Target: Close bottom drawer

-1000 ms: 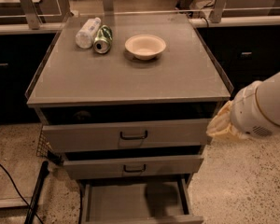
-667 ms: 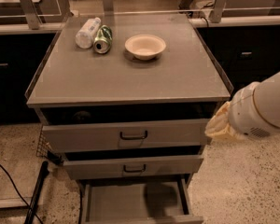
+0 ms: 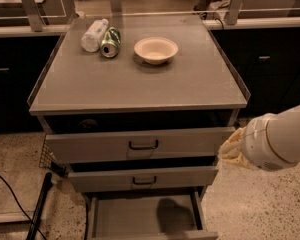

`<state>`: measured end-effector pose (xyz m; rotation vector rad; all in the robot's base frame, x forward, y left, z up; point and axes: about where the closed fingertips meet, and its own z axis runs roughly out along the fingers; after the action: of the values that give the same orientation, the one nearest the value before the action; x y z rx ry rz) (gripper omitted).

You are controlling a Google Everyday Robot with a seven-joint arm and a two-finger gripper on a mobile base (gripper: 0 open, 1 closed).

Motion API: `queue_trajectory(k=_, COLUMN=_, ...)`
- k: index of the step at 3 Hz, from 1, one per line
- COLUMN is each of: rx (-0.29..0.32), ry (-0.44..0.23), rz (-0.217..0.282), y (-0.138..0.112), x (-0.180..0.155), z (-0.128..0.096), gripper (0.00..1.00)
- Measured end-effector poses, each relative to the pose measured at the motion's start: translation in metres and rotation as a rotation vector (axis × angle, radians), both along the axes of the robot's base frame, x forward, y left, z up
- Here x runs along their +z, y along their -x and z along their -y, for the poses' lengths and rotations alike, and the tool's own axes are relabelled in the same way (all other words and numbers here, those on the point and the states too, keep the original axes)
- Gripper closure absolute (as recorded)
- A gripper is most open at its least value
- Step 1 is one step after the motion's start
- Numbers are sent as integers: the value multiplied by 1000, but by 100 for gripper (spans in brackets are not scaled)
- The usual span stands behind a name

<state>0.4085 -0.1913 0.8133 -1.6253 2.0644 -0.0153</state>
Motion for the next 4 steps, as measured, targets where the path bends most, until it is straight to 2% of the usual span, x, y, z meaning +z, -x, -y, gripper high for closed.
queue_trajectory(k=1, rx=24, ry=-11, rz=32, y=3, x=-41, z=3, gripper=100)
queue_trajectory(k=2, rx=28, ry=-29, rz=21, y=4, x=-99, z=12, gripper=100)
queue_trajectory(k=3, rx=28, ry=-29, rz=22, y=4, x=-99, z=12, gripper=100)
queue_trajectory(k=4, rx=67, ry=-10, rz=28, y=10, x=-108, z=10, gripper=100)
